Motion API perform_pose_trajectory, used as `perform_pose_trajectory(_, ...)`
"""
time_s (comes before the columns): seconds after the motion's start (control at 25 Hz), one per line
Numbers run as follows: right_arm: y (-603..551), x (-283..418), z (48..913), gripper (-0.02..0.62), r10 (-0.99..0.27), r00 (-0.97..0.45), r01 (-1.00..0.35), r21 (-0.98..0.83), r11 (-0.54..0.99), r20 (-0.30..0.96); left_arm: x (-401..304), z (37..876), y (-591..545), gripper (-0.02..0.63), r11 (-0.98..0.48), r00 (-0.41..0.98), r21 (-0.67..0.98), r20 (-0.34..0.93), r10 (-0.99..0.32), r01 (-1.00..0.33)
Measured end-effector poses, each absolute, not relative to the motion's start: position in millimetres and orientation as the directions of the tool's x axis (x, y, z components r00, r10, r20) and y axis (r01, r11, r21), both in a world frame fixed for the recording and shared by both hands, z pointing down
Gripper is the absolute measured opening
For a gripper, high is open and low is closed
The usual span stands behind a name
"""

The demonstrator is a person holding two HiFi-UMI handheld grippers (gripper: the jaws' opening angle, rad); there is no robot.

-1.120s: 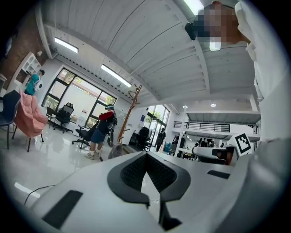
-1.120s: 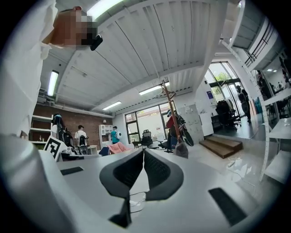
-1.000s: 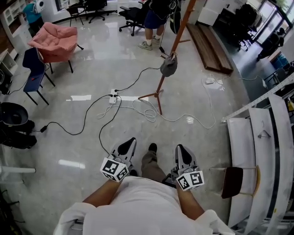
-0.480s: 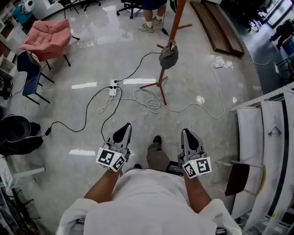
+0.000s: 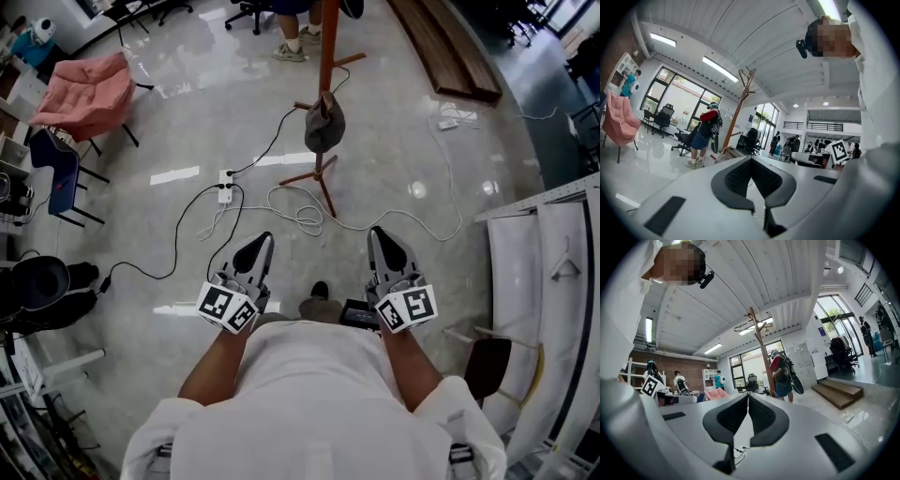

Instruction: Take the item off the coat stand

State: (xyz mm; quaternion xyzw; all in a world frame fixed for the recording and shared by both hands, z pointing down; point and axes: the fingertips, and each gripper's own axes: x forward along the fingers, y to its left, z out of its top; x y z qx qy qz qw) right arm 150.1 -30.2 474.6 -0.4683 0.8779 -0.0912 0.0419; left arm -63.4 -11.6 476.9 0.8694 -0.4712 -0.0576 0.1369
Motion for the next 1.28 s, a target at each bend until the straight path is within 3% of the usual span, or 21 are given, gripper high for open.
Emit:
perform_pose_trajectory(0.36,-96,151,491,0.026,-0.824,-0.567,-0.804,-0.23,0.548,0.019,-51,488,-64,0.008,-0.503,0.547,0.339,0.041,-0.836,-0.795)
perform_pose_trajectory(0.68,-160,124,517,0.026,-0.82,-0.568,-0.806,-0.248,0.537,0.067,-81,506,-146,0.0,-0.451,0.502,0.394,0.031,-0.864,-0.801)
perform_pose_trajectory(0.84,-211,100,518,0.026,-0.825,-0.554,-0.82,-0.242,0.518,0.112,-94,518,-207,0.001,-0.46,0.531,0.351,0.14,-0.836,-0.816)
perform_pose_trajectory(0.92,-234,85,522,0.026,-0.823,-0.549,-0.828,-0.231,0.511,0.147,-99,517,-235,0.002,-0.486,0.552,0.311,0.175,-0.815,-0.817)
perform_pose_trajectory(1.28,-296,37,576,0.036,-0.81,-0.502,-0.863,-0.239,0.446,0.304,-117,499,-312,0.003,-0.674,0.714,0.278,0.07,-0.697,-0.685)
